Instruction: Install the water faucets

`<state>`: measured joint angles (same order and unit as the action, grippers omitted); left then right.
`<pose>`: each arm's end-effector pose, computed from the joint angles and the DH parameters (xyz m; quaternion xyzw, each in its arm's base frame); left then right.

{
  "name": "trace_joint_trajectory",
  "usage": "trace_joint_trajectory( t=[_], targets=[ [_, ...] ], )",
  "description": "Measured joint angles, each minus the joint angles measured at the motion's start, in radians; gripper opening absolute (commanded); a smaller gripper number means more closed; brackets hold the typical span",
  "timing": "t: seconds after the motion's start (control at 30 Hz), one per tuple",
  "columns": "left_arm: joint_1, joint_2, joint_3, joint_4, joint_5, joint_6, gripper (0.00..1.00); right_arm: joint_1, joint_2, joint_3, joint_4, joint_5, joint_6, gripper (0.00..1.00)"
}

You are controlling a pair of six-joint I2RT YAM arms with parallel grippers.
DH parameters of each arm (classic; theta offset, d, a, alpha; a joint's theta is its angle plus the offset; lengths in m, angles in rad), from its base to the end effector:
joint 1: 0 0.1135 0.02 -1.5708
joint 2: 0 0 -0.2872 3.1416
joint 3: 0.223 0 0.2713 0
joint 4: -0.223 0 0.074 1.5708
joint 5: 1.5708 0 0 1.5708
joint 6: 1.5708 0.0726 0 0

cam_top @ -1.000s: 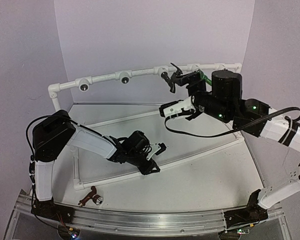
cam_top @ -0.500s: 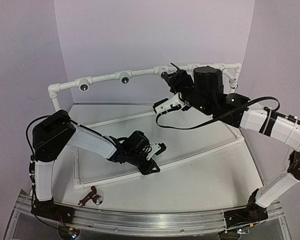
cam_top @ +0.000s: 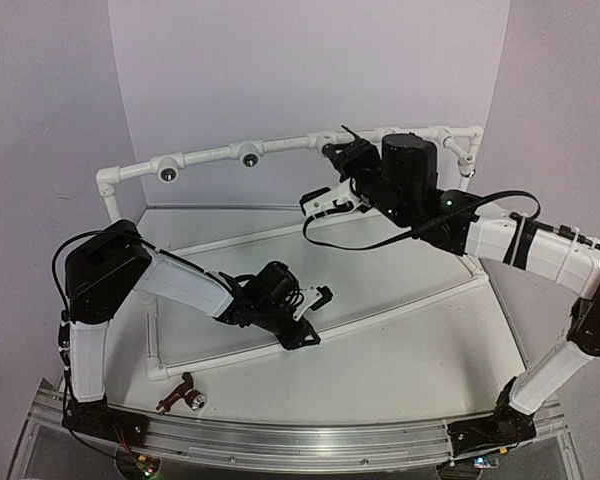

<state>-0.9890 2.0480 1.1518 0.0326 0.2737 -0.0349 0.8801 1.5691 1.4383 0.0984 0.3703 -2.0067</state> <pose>0.2350 -0.3930 0.0901 0.4687 0.8039 -0.2796 0.2364 0.2950 0.3157 0.4211 -0.6842 0.2167 -0.4769 0.5074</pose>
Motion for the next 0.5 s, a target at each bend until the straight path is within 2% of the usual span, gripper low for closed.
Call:
trace_joint_trajectory(
  t=[0.07, 0.33, 0.5],
  targets=[
    [0.000, 0.001, 0.000, 0.000, 0.001, 0.000, 0.07, 0.001, 0.006, -0.020, 0.046, 0.013, 0.012, 0.41],
    [0.001, 0.001, 0.000, 0.001, 0.003, 0.000, 0.06, 0.000, 0.039, -0.061, 0.185, 0.064, 0.107, 0.24],
    [0.001, 0.001, 0.000, 0.001, 0.003, 0.000, 0.07, 0.002, 0.049, -0.087, 0.254, 0.094, 0.231, 0.14]
  ],
)
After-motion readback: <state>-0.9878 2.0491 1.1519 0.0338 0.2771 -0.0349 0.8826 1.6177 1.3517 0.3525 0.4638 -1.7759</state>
